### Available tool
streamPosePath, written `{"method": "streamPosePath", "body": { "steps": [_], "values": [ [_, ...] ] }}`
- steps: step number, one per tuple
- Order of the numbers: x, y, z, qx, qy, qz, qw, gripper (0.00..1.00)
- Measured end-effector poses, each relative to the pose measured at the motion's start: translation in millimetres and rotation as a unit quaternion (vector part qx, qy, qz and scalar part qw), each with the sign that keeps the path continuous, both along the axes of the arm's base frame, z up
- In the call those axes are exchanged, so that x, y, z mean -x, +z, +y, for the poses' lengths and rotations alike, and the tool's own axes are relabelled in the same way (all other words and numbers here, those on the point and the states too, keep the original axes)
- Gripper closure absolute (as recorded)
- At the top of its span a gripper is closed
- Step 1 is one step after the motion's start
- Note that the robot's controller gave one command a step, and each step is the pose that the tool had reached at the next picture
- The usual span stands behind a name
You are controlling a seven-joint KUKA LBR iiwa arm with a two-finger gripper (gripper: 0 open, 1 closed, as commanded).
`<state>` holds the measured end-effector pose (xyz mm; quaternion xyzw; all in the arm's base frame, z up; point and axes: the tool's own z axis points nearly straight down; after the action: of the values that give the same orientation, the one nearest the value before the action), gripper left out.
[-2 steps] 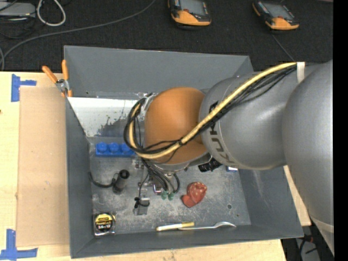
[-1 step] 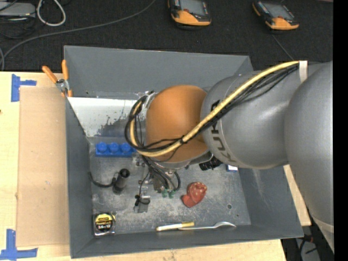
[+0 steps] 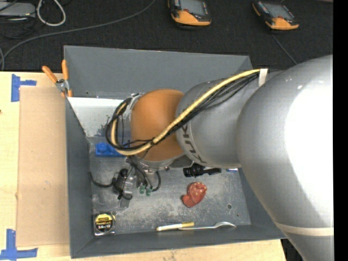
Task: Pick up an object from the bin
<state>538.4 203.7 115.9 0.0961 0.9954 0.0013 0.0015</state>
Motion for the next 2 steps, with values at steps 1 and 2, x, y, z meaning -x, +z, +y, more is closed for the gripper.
{"method": "streamPosePath", "body": {
  "steps": [1,2],
  "values": [
    [-15.7,14,32,0.002,0.051,0.0033,0.9987,0.0],
    [-4.2,0,39,0.001,-0.094,0.0036,0.9955,0.0]
  ]
}}
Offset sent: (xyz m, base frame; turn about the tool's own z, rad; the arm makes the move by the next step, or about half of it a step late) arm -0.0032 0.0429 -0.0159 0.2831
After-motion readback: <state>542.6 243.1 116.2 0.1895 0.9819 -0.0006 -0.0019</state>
